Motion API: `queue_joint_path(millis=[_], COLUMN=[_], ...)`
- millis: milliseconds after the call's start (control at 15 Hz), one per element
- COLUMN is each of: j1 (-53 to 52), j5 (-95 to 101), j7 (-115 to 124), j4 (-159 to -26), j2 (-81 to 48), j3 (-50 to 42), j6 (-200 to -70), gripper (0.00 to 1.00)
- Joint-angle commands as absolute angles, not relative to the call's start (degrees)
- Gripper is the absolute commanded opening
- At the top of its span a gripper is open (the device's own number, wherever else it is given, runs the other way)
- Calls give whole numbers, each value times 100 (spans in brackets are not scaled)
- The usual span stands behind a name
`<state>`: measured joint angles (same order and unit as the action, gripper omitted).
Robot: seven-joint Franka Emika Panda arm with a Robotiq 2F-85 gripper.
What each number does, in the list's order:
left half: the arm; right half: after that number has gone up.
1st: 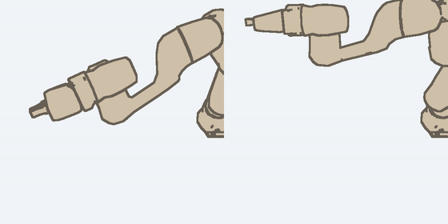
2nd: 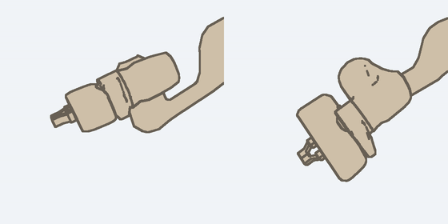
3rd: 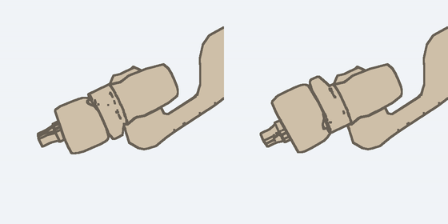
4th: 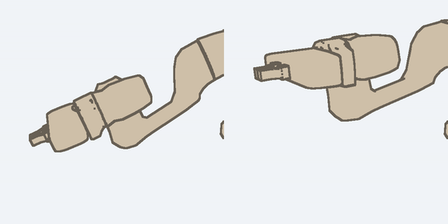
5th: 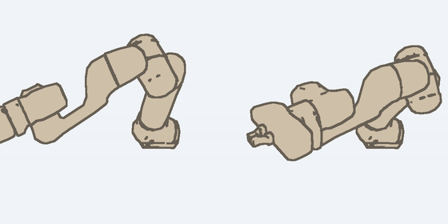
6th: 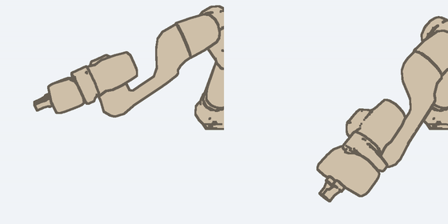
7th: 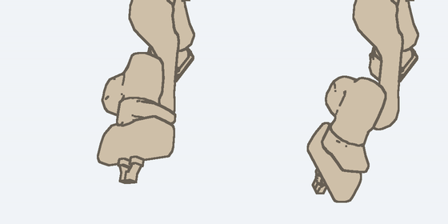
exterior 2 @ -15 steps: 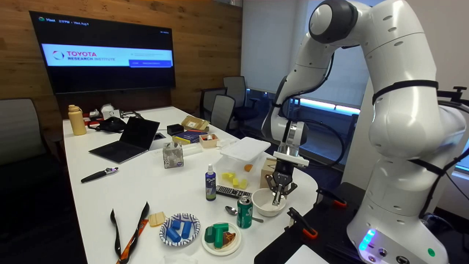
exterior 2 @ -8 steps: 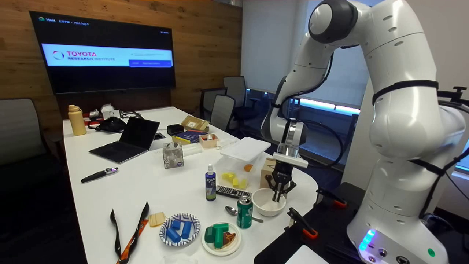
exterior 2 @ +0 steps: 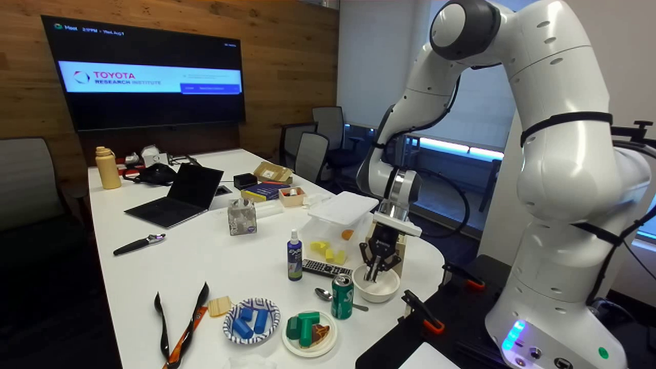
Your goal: Move the fork around in the bowl, and then place it back on the table
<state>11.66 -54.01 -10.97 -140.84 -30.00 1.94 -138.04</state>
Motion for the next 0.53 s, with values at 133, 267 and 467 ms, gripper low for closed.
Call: queue_joint_path(millis=[133, 267, 467], j1=[1350, 1358, 1288], j5=[-6035, -6253, -6503], j7=[-1771, -1967, -2191], j4=[-13970, -13993, -14062], j2=[-3096, -3138, -3210], j3=[141, 65, -70], j6=[-13036, -12839, -12795], gripper=[3, 3, 3])
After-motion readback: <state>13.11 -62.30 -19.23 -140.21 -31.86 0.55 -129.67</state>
